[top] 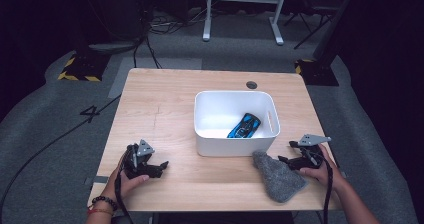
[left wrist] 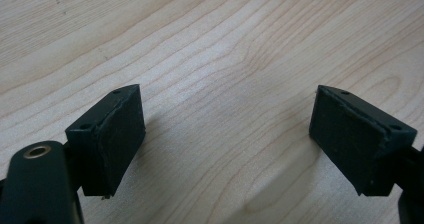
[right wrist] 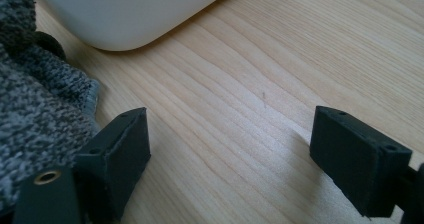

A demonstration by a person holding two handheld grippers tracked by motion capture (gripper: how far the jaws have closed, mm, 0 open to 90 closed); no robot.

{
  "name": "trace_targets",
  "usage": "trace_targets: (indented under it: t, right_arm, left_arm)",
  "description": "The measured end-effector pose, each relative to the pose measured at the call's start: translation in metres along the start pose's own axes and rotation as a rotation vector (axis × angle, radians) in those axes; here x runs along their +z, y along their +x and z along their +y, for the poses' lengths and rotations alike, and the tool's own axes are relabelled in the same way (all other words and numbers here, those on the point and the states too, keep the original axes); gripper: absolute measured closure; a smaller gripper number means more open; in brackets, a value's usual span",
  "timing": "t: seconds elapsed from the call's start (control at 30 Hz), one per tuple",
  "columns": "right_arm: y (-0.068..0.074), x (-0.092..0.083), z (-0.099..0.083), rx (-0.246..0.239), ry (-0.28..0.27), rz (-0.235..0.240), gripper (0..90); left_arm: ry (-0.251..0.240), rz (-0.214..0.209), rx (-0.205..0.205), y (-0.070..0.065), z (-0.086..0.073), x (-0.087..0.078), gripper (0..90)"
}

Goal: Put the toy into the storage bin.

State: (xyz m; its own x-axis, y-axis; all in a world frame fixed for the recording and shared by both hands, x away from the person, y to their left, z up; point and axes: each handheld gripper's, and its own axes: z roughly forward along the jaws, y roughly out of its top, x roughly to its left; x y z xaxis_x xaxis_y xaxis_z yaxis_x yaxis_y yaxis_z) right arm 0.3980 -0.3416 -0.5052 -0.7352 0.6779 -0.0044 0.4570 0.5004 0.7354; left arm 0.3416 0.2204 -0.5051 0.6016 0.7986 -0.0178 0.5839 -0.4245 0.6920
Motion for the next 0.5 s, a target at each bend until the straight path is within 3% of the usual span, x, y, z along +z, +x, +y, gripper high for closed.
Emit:
trace_targets:
  t: [0.5]
  right_arm:
    - [0.0001,0.0004,0.0004,0.002,0.002,-0.002,15.7]
  left_arm:
    - [0.003,-0.002,0.0,0.0002,0.0003,0.0001,15.0]
